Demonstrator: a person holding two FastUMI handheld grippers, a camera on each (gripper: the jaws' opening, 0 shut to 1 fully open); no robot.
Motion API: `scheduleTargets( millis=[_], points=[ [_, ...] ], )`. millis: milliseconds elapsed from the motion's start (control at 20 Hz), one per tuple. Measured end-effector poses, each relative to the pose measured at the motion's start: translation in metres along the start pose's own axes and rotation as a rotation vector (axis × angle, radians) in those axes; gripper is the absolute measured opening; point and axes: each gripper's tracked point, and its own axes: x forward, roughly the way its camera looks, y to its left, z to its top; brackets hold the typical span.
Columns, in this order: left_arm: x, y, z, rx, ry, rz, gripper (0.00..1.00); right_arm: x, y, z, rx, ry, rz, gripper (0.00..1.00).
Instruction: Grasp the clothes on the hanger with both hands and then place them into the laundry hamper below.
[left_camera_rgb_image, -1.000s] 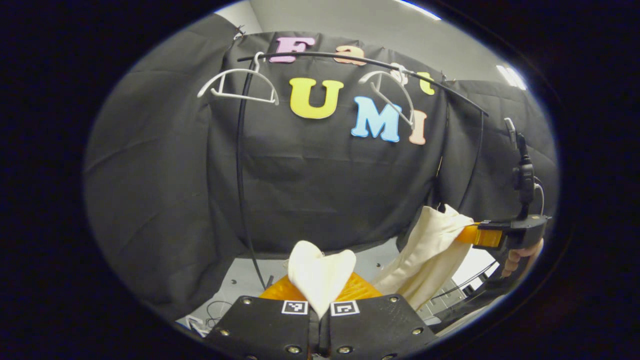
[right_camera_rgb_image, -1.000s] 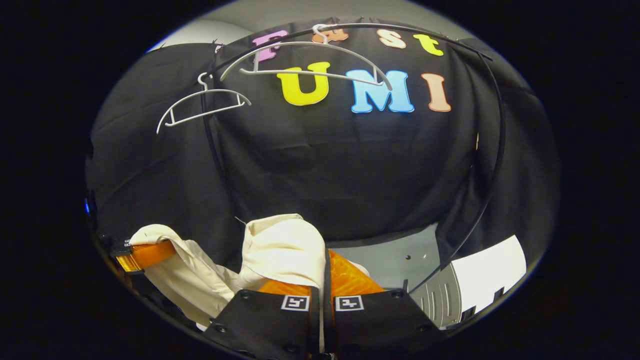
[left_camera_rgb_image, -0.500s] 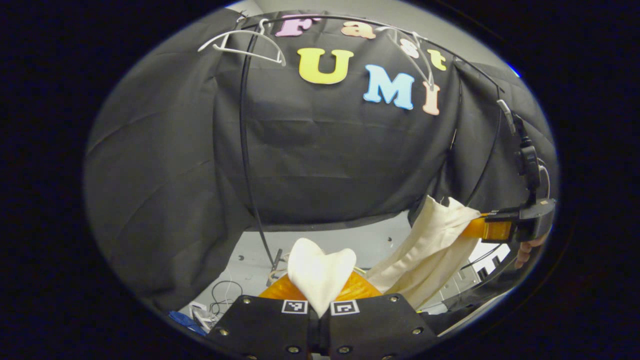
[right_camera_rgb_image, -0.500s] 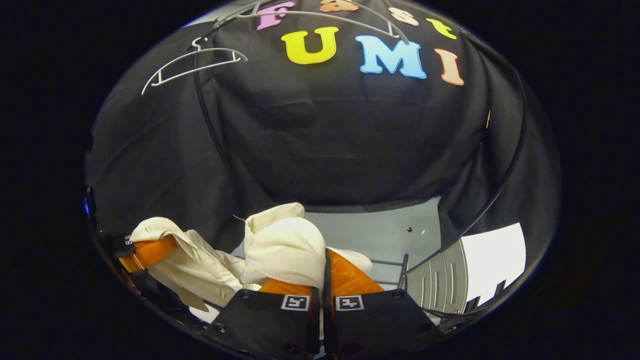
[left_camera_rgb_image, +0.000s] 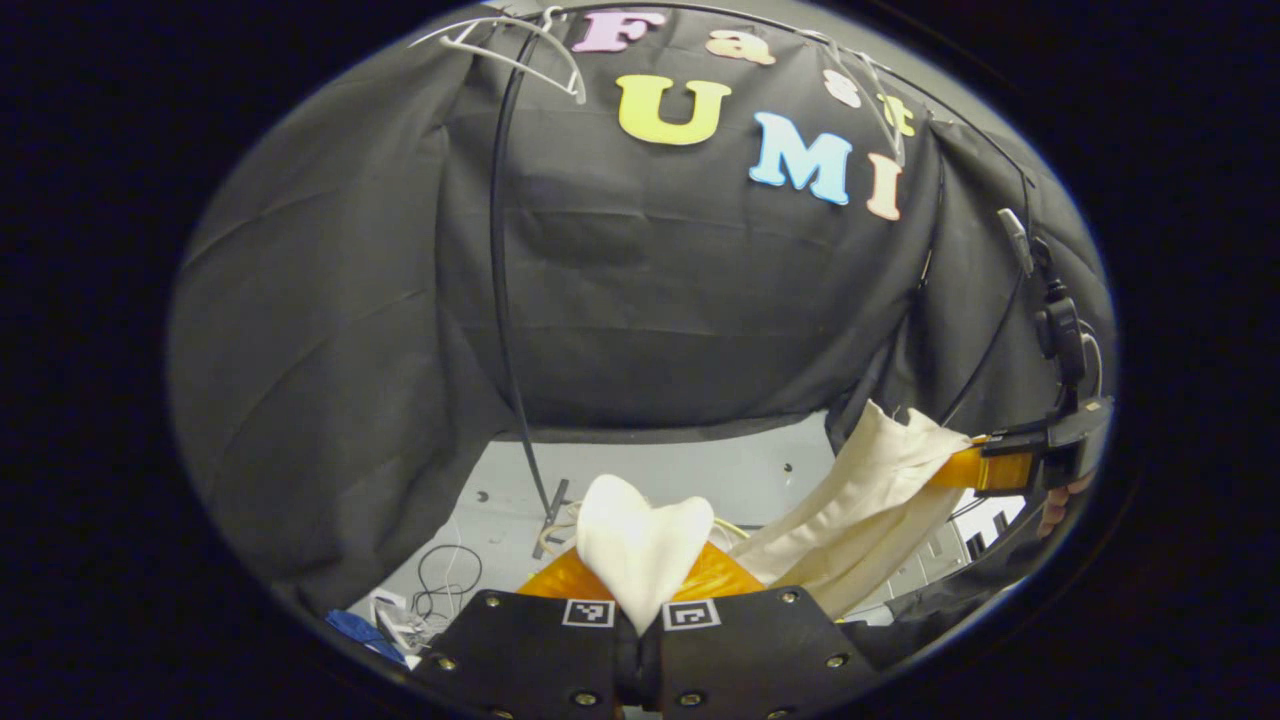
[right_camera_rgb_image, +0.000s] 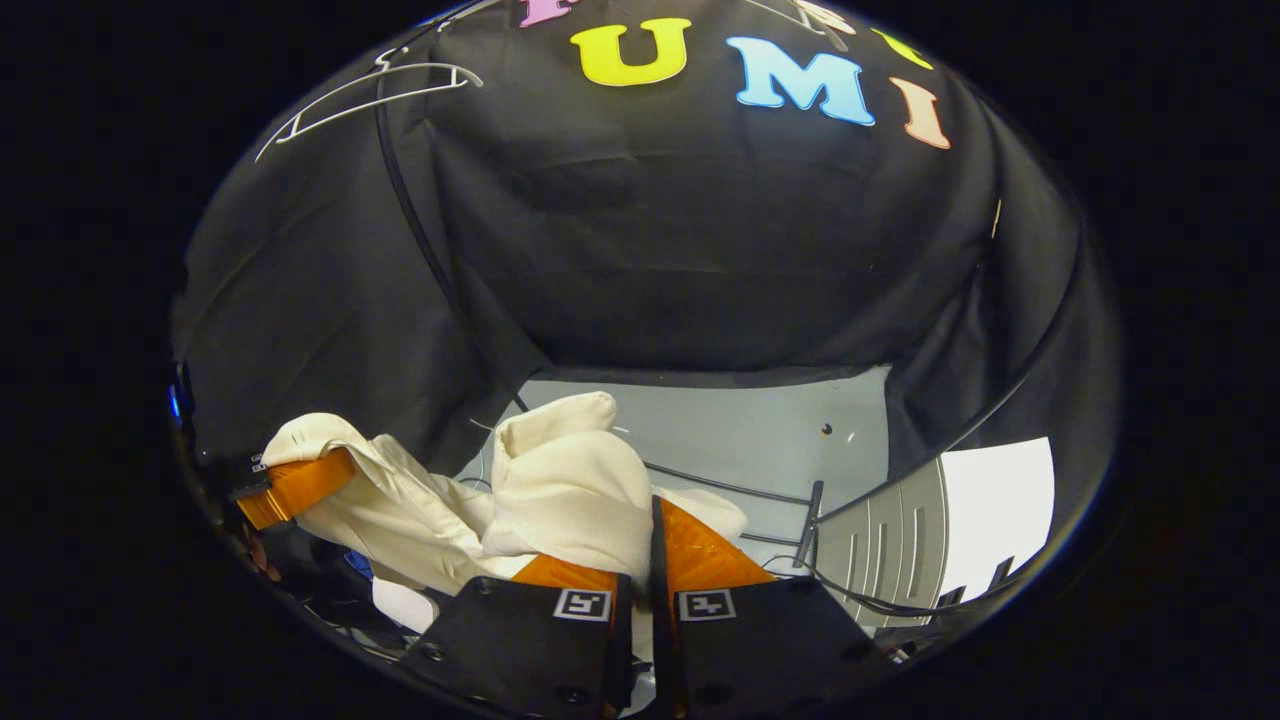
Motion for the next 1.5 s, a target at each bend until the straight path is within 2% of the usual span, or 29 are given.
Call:
scheduleTargets(
  millis=[100, 150, 250, 300, 350, 400, 450, 500, 550, 600, 650, 700, 750, 800, 850, 1050, 1350, 1500],
  points=[
    [0.001, 0.006, -0.002, -0.002, 0.012, 0.009, 0.05, 0.006, 0.007, -0.005, -0.002, 0.037, 0.014, 0.1],
    [-0.003, 0.004, -0.005, -0.003, 0.021, 0.003, 0.05, 0.008, 0.008, -0.007, 0.002, 0.055, 0.011, 0.2],
    [-0.001, 0.009, -0.014, -0.009, 0.053, 0.015, 0.02, 0.005, 0.014, -0.013, 0.009, 0.088, 0.018, 0.24],
    [0.002, 0.01, -0.021, -0.016, 0.07, 0.006, 0.1, 0.005, 0.019, -0.015, 0.013, 0.095, 0.032, 0.28],
    [0.004, 0.011, -0.03, -0.021, 0.088, -0.004, 0.1, 0.003, 0.024, -0.015, 0.015, 0.104, 0.05, 0.45],
    [0.007, 0.009, -0.037, -0.021, 0.102, -0.018, 0.17, 0.002, 0.025, -0.017, 0.011, 0.108, 0.065, 0.6],
    [0.008, 0.009, -0.042, -0.017, 0.11, -0.021, 0.37, 0.0, 0.025, -0.015, 0.001, 0.107, 0.077, 0.76],
    [0.007, 0.009, -0.043, -0.009, 0.112, -0.01, 0.57, 0.001, 0.023, -0.012, -0.01, 0.099, 0.083, 0.8],
    [0.01, 0.009, -0.043, -0.001, 0.116, 0.009, 0.77, 0.0, 0.018, -0.009, -0.019, 0.085, 0.077, 0.93],
    [0.005, 0.009, -0.039, 0.002, 0.115, 0.03, 0.96, -0.004, 0.011, -0.005, -0.023, 0.067, 0.072, 1.0],
    [0.004, 0.007, -0.035, 0.0, 0.108, 0.048, 0.96, -0.01, 0.005, 0.002, -0.022, 0.045, 0.071, 1.0],
    [0.0, 0.003, -0.029, -0.008, 0.099, 0.063, 0.96, -0.013, -0.002, 0.008, -0.017, 0.02, 0.067, 0.94],
    [-0.003, -0.001, -0.022, -0.019, 0.09, 0.079, 0.96, -0.018, -0.01, 0.016, -0.012, -0.01, 0.064, 0.98],
    [-0.007, -0.007, -0.019, -0.028, 0.082, 0.094, 0.96, -0.023, -0.019, 0.024, -0.007, -0.043, 0.064, 0.94],
    [-0.009, -0.012, -0.011, -0.035, 0.075, 0.112, 0.97, -0.03, -0.029, 0.032, -0.01, -0.073, 0.065, 0.99],
    [-0.032, -0.042, 0.026, -0.039, 0.007, 0.178, 0.96, -0.066, -0.082, 0.055, -0.031, -0.2, 0.029, 0.98],
    [-0.075, -0.106, 0.099, -0.016, -0.168, 0.198, 0.96, -0.117, -0.163, 0.08, -0.007, -0.35, -0.042, 0.98],
    [-0.101, -0.141, 0.138, -0.003, -0.263, 0.19, 0.96, -0.145, -0.191, 0.08, 0.026, -0.412, -0.074, 0.98]
  ],
)
